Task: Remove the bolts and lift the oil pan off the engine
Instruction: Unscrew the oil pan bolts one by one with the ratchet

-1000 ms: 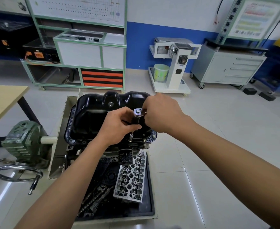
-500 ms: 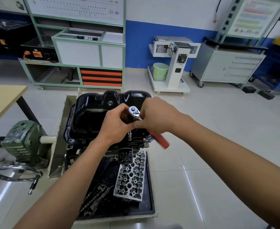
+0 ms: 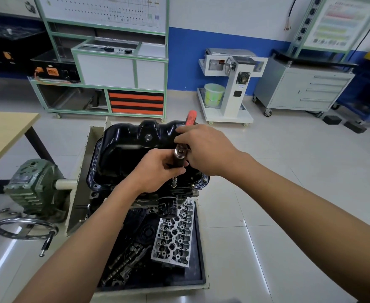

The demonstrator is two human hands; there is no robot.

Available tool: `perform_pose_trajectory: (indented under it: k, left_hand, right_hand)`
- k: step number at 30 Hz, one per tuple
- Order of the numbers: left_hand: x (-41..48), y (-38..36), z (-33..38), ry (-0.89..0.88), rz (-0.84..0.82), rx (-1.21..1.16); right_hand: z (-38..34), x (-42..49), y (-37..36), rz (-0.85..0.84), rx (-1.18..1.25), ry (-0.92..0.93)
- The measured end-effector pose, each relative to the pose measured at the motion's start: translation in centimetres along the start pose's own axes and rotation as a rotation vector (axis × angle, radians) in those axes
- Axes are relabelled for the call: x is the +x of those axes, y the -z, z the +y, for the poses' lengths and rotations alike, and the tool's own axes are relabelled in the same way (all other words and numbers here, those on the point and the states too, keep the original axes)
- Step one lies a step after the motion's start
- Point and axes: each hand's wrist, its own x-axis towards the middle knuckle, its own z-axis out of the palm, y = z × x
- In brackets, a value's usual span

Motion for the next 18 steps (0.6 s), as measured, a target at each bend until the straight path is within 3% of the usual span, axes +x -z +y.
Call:
perform_pose_trajectory:
  k: [5, 9, 13, 18]
  left_hand:
    - [0.2, -1.0, -0.6, -0.036, 0.169, -0.007]
    - [0.4, -1.6, -0.7, -0.098, 0.223, 0.027]
    - [0.4, -2.1, -1.0, -0.132, 0.291, 0.029]
    - [0.6, -1.5, -0.9, -0.075, 0.246, -0.037]
  right_hand:
    - [0.1, 0.0, 0.9, -0.035, -0.066, -0.225]
    - [0.4, -0.1, 0.6, -0.125, 0.118, -0.324]
    - [-0.2, -0.3, -0.2, -0.167, 0.261, -0.37]
    - [0.1, -0.4, 0.5, -0.16, 0.189, -0.346]
